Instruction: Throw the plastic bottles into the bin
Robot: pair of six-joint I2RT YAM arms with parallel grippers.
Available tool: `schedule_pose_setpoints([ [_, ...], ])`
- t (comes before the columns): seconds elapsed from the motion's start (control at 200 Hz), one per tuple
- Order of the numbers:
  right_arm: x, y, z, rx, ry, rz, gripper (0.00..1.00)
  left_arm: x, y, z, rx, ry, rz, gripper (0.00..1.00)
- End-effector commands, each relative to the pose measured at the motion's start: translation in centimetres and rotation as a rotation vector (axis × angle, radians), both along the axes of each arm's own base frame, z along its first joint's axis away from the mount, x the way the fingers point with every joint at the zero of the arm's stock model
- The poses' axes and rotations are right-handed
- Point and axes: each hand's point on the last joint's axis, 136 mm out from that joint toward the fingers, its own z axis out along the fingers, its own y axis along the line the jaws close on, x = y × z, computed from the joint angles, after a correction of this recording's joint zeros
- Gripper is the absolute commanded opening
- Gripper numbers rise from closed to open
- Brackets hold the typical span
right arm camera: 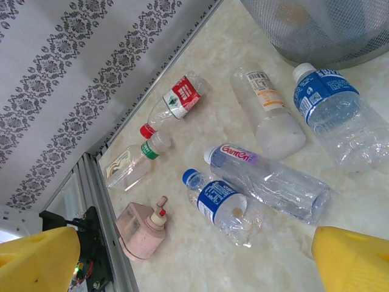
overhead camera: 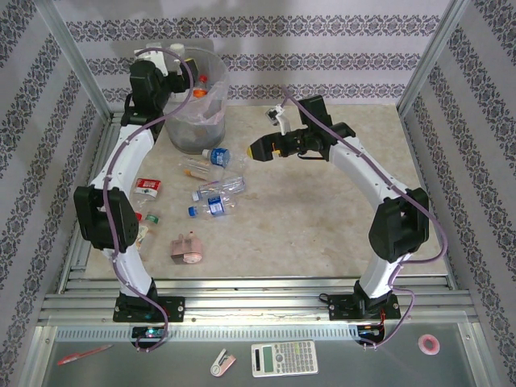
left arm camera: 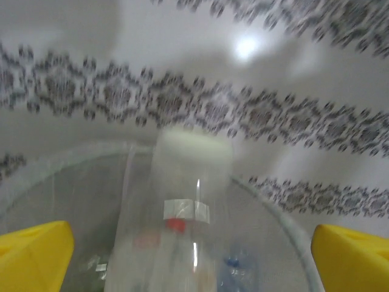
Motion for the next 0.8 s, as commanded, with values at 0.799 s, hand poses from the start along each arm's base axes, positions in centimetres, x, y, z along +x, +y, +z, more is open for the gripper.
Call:
schedule_pose_setpoints([
  [0.799,-4.6,-1.6,-0.3,-0.009,0.031,0.029,0.98,-23.5,-6.1,-4.0,-0.160,0.496,-0.022,1.00],
])
